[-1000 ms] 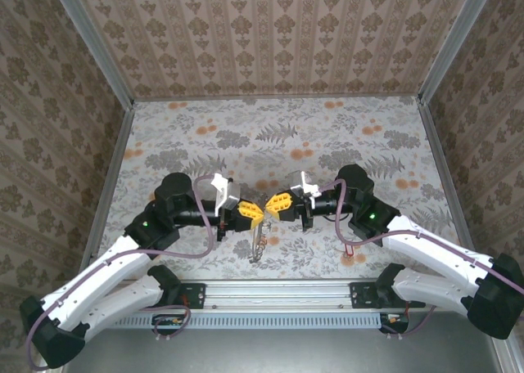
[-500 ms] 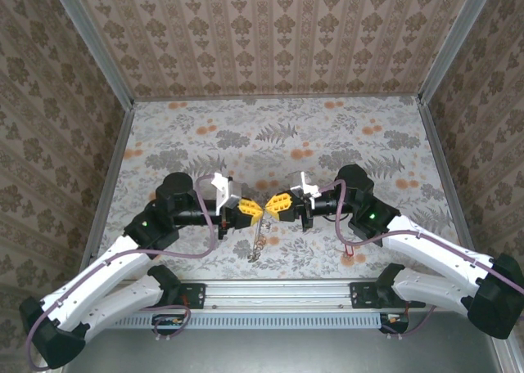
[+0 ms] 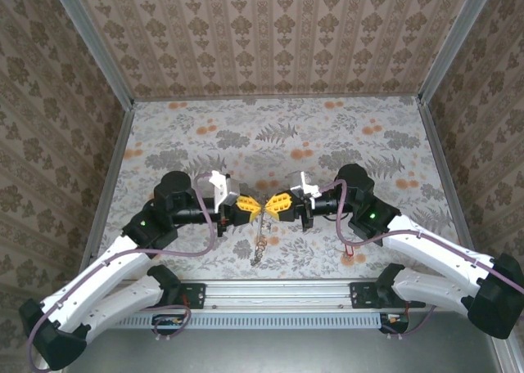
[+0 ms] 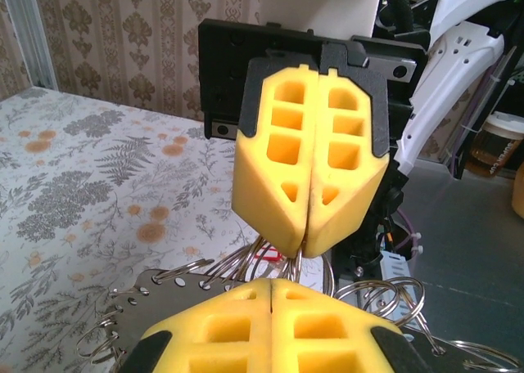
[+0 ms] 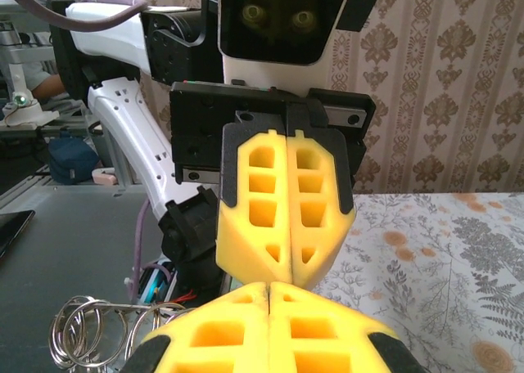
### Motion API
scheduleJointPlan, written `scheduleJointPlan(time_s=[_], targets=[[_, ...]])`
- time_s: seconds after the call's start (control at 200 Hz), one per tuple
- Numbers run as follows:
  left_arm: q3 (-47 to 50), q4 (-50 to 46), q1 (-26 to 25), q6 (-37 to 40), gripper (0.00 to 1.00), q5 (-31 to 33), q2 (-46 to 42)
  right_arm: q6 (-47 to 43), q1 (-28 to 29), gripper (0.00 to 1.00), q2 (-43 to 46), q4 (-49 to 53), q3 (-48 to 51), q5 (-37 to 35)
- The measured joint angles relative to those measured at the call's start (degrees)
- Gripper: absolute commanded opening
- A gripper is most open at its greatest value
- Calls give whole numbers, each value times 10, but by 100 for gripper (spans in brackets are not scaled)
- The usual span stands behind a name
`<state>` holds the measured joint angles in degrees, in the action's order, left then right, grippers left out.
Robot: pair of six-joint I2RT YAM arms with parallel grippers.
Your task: Put the keys on the keyring
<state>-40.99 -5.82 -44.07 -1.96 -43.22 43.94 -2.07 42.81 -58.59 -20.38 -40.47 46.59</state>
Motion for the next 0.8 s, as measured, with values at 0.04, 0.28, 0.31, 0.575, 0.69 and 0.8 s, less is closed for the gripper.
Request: scheduleJointPlan(time_s=[0.04,0.28,0.31,0.575,0.69,0.8], targets=[[-1,-2,-2,3,7,0,1,0,0,0,0,0,0,2],[-5,-11,-4,5,7,0,2,-6,2,0,0,0,0,3],[-5,-13,-5,5,7,0,1,-7,2,0,0,0,0,3],[-5,-41,-5,5,8,6,-46,-8,2,0,0,1,-3,4],[-8,-45,-5,5,8,6,-46,-8,3,0,0,1,-5,4],[-9,-45,-5,5,8,5,-32,-8,4,0,0,1,-6,4]])
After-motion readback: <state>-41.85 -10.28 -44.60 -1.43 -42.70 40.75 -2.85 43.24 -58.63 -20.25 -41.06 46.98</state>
